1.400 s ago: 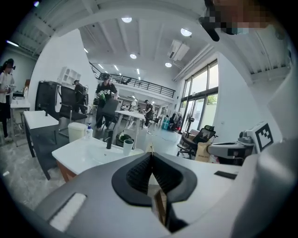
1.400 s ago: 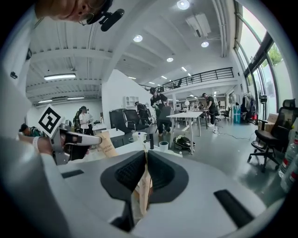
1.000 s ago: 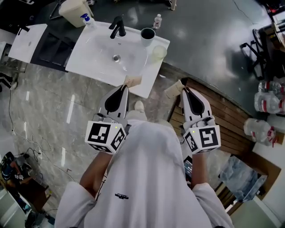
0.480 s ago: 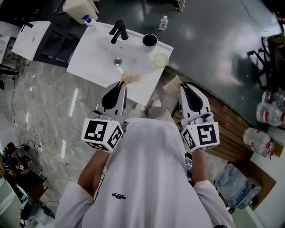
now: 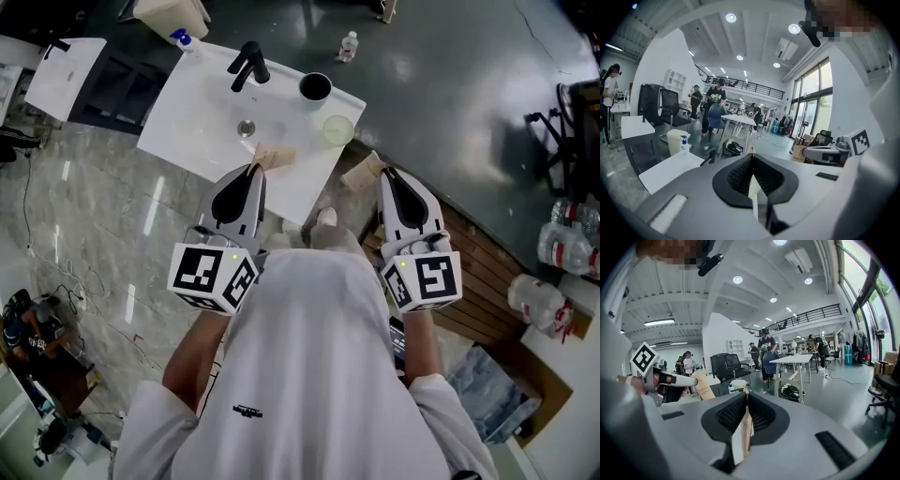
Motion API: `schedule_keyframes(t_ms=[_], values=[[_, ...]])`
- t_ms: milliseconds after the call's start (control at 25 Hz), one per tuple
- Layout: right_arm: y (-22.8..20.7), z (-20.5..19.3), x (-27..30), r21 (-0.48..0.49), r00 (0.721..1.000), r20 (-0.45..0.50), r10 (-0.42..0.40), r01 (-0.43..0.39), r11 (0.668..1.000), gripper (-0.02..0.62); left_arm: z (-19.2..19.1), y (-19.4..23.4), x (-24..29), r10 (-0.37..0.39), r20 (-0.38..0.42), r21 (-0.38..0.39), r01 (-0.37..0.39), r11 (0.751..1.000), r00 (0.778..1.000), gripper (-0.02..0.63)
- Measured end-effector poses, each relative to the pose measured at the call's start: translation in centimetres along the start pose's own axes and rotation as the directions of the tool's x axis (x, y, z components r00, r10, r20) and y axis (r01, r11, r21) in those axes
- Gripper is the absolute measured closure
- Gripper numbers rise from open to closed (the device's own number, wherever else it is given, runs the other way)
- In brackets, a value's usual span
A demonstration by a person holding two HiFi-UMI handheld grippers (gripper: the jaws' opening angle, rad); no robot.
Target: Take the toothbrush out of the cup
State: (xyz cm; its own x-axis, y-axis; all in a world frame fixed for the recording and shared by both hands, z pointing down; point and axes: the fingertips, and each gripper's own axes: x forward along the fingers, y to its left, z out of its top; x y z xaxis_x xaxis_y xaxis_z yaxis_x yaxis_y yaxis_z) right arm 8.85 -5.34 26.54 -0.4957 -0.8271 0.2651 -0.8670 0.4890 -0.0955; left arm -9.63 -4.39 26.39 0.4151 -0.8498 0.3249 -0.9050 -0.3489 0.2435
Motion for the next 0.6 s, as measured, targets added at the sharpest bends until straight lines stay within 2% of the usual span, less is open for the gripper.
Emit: schedule_keyframes(t_ms=[600], values=[[-1.7,0.5,5.1,0.006,1.0,0.021,-0.001,0.001,1.0,0.58,-0.6,0.6,2.8,0.004,-0.023,-0.009,-0.004,1.0,1.0,0.601]])
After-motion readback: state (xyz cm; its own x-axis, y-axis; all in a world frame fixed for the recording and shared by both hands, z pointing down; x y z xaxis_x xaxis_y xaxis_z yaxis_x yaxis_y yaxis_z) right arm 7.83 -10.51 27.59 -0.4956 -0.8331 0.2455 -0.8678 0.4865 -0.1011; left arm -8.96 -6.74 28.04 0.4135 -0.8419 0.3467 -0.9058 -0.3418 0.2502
